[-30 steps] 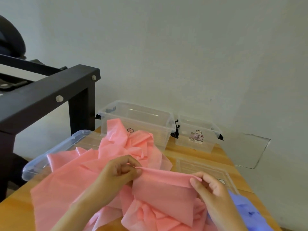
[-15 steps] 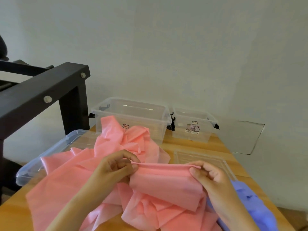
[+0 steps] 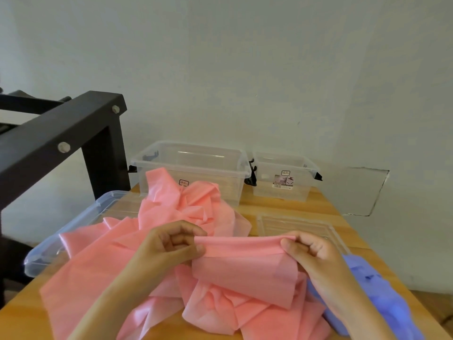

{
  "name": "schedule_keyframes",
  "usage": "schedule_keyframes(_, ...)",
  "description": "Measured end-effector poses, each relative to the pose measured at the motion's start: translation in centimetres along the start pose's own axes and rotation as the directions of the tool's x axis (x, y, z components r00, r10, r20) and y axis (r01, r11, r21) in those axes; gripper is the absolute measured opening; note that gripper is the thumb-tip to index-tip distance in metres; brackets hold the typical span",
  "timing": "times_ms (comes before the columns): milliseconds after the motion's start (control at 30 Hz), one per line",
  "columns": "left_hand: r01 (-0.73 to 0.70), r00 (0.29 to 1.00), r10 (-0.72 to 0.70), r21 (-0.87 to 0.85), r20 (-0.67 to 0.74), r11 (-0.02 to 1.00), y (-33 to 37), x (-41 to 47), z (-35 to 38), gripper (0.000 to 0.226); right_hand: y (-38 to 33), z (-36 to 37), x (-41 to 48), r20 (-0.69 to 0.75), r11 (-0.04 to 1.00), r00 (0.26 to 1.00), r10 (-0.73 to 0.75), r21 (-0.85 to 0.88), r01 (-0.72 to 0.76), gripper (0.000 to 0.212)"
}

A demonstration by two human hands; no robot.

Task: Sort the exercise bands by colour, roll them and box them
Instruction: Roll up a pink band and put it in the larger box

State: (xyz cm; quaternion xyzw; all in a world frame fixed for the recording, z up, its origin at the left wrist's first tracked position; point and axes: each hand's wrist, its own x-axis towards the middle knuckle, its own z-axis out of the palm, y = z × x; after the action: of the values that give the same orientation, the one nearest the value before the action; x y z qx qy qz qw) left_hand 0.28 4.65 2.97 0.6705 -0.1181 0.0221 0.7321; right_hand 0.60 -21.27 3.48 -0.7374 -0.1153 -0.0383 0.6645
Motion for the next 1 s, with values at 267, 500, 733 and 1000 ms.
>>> schedule_keyframes(267,0.037,0.999,-0.037,0.033,-0.026,0.999,-0.22,0.24,0.05,0.017,-0.22,0.08,-0.04,0.003,0.999,1.000,-0.020,-0.036,0.021,0.018)
schedule_keyframes(500,-0.010,1.000,0.013,0.105,-0.027,0.994,-0.32,0.40,-0.09,0.006,-0.32,0.30,-0.20,0.032,1.000,0.999,-0.002,-0.028,0.003,0.017)
schedule_keyframes(733,-0.009,1.000,0.009,-0.086,-0.004,0.996,-0.23,0.28,-0.68,0.060,-0.32,0.31,-0.19,0.041,0.970,0.999,0.035,0.238,-0.044,0.016)
schedule_keyframes(1000,0.041,0.999,-0.035,-0.325,0.025,0.945,-0.27,0.38,-0.88,0.060,0.10,-0.04,0.12,0.041,0.884,0.997,0.068,0.460,-0.079,0.067)
